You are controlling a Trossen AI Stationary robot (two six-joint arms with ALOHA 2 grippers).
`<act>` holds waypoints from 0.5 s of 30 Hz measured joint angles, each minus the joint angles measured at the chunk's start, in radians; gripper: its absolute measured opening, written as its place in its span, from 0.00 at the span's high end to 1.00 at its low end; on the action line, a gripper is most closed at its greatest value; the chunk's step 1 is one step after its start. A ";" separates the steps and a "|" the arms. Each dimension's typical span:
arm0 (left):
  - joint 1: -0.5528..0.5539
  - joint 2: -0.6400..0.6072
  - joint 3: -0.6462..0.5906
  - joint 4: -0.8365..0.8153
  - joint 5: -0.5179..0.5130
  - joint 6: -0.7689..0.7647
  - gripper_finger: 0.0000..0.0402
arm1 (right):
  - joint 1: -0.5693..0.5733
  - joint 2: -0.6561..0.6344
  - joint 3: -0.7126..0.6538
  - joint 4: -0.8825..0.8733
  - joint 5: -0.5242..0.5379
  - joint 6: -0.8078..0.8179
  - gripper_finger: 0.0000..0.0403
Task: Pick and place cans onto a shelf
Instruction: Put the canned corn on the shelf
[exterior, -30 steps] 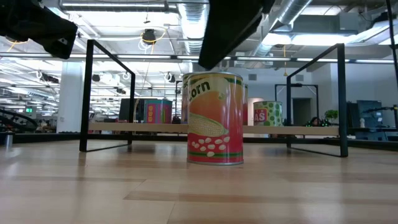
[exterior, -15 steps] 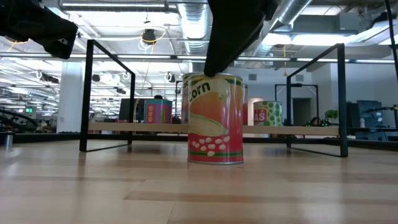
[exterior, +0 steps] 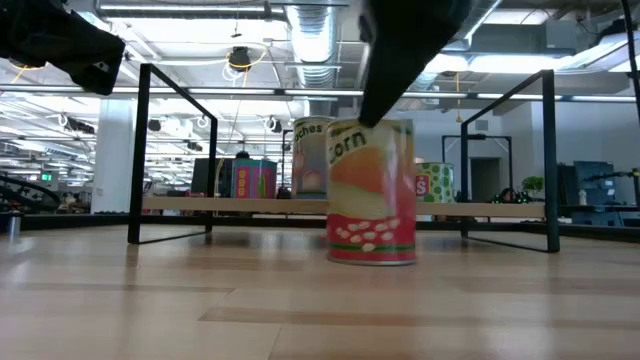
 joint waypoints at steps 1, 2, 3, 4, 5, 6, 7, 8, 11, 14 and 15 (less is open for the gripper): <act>0.000 0.000 0.000 0.000 0.000 0.000 1.00 | 0.007 -0.008 0.000 -0.003 -0.005 -0.006 0.98; 0.000 0.000 0.000 0.000 0.000 0.000 1.00 | 0.014 -0.018 0.000 -0.005 -0.007 -0.012 0.98; 0.000 0.000 0.000 0.000 0.000 0.000 1.00 | 0.022 -0.034 -0.001 -0.010 -0.007 -0.014 0.98; 0.000 0.000 0.000 0.000 0.000 0.000 1.00 | 0.030 -0.053 -0.001 -0.019 -0.005 -0.015 0.97; 0.000 0.000 0.000 0.000 0.000 0.000 1.00 | 0.036 -0.072 0.000 -0.030 -0.001 -0.015 0.97; 0.000 0.000 0.000 0.000 0.000 0.000 1.00 | 0.042 -0.090 0.001 -0.047 0.010 -0.016 0.97; 0.000 0.000 0.000 0.000 0.000 0.000 1.00 | 0.049 -0.106 0.001 -0.070 0.028 -0.016 0.97; 0.000 0.000 0.000 0.000 0.000 0.000 1.00 | 0.055 -0.121 0.001 -0.096 0.051 -0.017 0.98; 0.000 0.000 0.000 0.000 0.000 0.000 1.00 | 0.044 -0.165 0.000 -0.169 0.120 -0.018 0.99; 0.000 0.000 0.000 0.000 0.000 0.000 1.00 | -0.001 -0.191 0.000 -0.196 0.138 -0.055 0.98; 0.000 0.000 0.000 0.000 0.000 0.005 1.00 | -0.019 -0.193 0.000 -0.195 0.140 -0.086 0.98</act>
